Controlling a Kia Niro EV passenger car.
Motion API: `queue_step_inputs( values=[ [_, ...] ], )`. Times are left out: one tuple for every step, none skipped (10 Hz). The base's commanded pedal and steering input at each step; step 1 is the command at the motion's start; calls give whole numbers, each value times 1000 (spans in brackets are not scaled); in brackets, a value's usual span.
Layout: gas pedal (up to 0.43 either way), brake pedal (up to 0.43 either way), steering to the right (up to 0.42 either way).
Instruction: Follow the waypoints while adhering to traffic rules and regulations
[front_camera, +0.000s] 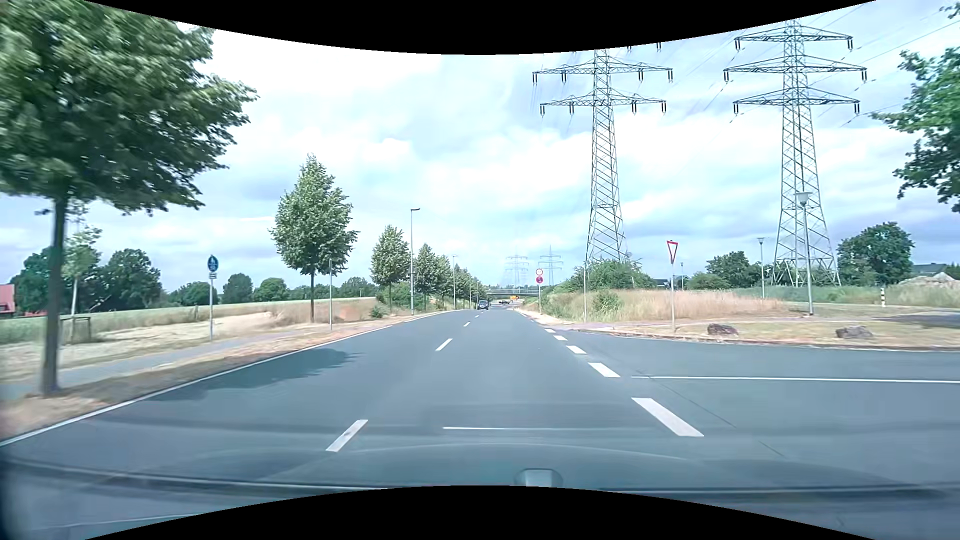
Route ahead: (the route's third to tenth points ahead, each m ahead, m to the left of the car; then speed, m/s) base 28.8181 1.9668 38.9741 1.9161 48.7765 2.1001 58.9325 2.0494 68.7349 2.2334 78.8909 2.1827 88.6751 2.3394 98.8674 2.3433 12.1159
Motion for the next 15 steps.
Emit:
queue_step_inputs(
  values=[
    [157, 12, 1],
    [157, 12, 1],
    [157, 18, 0],
    [157, 12, 0],
    [157, 12, -1],
    [157, 12, -1],
    [157, 12, -1],
    [157, 12, -1],
    [157, 12, -1],
    [157, 18, -2],
    [157, 18, -2],
    [157, 18, -2],
    [157, 18, -2],
    [157, 12, -2],
    [157, 12, -1]
  ],
)
